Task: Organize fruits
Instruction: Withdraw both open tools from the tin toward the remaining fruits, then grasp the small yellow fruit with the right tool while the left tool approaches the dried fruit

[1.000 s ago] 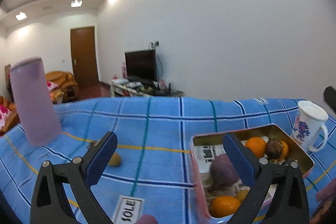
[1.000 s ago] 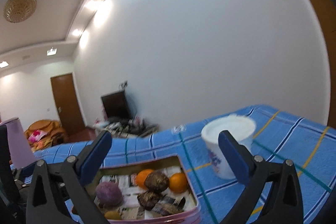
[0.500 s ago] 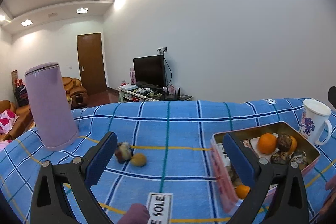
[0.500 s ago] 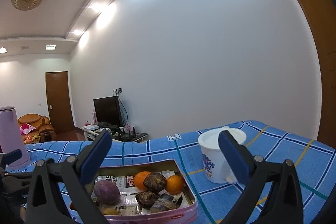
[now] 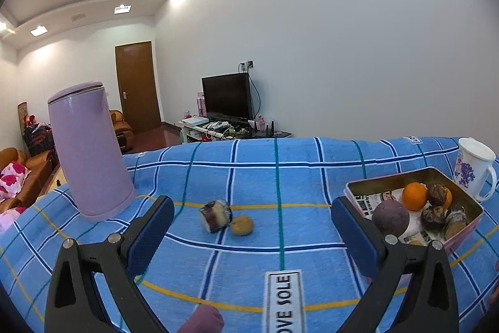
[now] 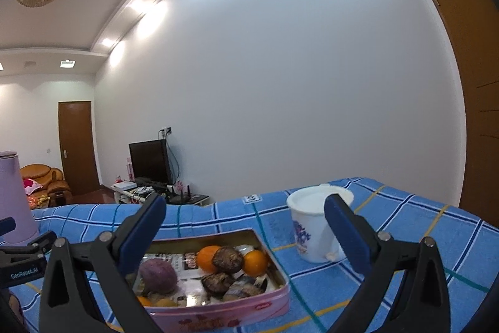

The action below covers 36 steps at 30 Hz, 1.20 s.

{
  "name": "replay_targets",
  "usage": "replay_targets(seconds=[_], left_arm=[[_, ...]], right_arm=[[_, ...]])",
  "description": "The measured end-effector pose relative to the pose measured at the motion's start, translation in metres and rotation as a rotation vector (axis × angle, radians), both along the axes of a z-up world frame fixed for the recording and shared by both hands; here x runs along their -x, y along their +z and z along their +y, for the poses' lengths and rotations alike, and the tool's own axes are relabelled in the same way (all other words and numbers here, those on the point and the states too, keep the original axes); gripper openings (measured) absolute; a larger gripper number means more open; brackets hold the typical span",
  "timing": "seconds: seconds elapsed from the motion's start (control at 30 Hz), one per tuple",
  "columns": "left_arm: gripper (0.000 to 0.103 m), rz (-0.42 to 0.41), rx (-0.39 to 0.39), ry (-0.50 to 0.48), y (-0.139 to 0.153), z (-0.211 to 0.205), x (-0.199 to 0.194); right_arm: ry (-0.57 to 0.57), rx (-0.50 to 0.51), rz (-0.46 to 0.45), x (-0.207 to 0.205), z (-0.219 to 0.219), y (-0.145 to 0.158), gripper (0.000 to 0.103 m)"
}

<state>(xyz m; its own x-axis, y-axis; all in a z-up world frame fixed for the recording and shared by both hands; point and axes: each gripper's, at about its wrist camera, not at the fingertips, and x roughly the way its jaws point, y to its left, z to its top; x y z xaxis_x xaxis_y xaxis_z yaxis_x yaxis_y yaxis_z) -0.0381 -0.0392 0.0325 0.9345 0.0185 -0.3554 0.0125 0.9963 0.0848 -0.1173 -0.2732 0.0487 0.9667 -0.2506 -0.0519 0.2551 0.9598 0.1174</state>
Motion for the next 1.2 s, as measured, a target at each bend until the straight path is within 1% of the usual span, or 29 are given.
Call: replay_targets(seconds=[0.17, 0.33, 0.5, 0.7, 0.77, 0.9, 0.97, 1.0, 1.07, 1.13, 1.2], left_arm=[[0.102, 0.034, 0.037, -0.016, 0.001, 0.023, -0.004], [0.102, 0.039, 0.024, -0.01, 0.002, 0.038, -0.009], [0.102, 0.039, 0.04, -0.002, 0.006, 0.057, -0.014], [0.102, 0.071, 0.053, 0.007, 0.003, 0.074, -0.026], [0.102, 0.072, 0.033, 0.007, 0.004, 0.079, -0.031], [0.102, 0.039, -0.032, 0.026, 0.009, 0.089, -0.043], [0.102, 0.03, -0.064, 0.058, 0.007, 0.098, -0.052], [0.102, 0.029, -0.081, 0.096, 0.005, 0.106, -0.058], [0.102, 0.04, -0.091, 0.152, 0.0, 0.12, -0.068], [0.102, 0.079, -0.09, 0.202, -0.007, 0.136, -0.079], [0.102, 0.121, -0.094, 0.249, -0.013, 0.149, -0.09]], right_arm=[[0.017, 0.037, 0.001, 0.006, 0.022, 0.001, 0.103], [0.052, 0.054, 0.0, 0.005, 0.048, 0.003, 0.103], [0.098, 0.064, 0.012, -0.003, 0.076, 0.003, 0.103], [0.143, 0.074, 0.037, -0.014, 0.104, 0.0, 0.103], [0.152, 0.078, 0.046, -0.017, 0.111, 0.0, 0.103], [0.186, 0.069, 0.081, -0.03, 0.128, -0.004, 0.103], [0.201, 0.066, 0.111, -0.039, 0.135, -0.006, 0.103], [0.21, 0.068, 0.132, -0.044, 0.14, -0.007, 0.103], [0.228, 0.079, 0.167, -0.054, 0.152, -0.009, 0.103], [0.255, 0.098, 0.194, -0.063, 0.165, -0.012, 0.103], [0.284, 0.131, 0.242, -0.078, 0.181, -0.016, 0.103]])
